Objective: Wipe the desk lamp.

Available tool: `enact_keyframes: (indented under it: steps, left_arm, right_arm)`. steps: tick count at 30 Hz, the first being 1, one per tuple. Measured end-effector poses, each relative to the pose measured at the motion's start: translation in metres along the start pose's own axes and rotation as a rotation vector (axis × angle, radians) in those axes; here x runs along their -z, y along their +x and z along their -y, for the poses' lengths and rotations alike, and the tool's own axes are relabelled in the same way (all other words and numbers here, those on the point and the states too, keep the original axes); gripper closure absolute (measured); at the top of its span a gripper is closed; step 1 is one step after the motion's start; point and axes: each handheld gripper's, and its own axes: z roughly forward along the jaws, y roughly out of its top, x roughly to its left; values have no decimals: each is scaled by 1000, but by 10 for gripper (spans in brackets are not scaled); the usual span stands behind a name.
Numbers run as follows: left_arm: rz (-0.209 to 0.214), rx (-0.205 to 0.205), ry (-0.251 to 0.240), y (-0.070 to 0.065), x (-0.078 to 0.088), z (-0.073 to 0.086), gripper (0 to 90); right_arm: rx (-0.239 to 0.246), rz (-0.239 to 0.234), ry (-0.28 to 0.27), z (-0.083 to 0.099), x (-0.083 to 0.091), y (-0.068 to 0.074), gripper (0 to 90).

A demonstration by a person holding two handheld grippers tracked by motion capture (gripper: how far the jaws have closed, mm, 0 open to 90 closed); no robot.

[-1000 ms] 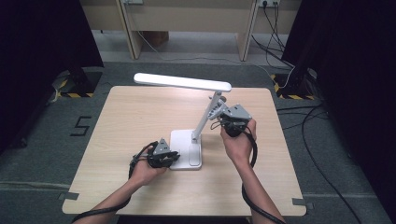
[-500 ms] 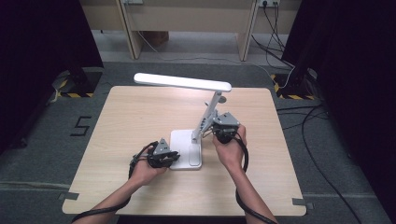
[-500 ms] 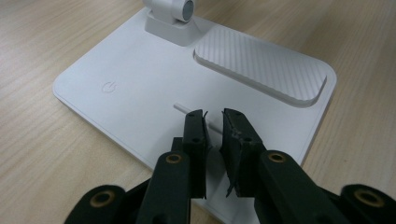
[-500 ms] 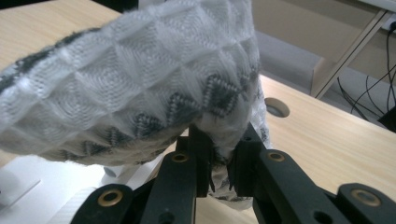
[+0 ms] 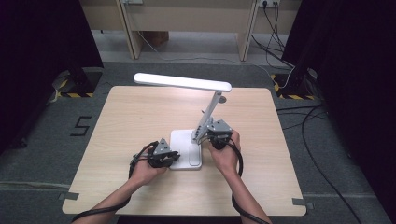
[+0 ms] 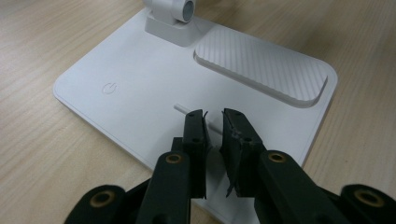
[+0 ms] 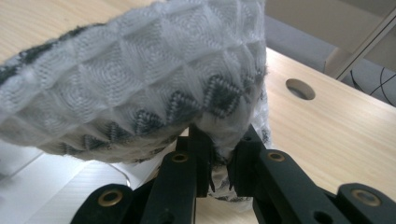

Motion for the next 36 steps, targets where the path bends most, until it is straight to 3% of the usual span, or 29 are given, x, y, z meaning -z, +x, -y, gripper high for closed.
enact_keyframes:
  steps: [16, 17, 18, 36]
  left_arm:
    - [-4, 2, -2, -1, -1, -1, 790]
    - [-4, 3, -2, -1, -1, -1, 790]
    - [-4, 3, -2, -1, -1, 0, 790]
    - [-6, -1, -2, -1, -1, 0, 790]
  right_arm:
    - [59, -46, 35, 20, -16, 15, 823]
    - [41, -49, 49, 22, -16, 18, 823]
    - [71, -54, 41, 23, -17, 17, 823]
    - [138, -135, 76, 42, -6, 30, 827]
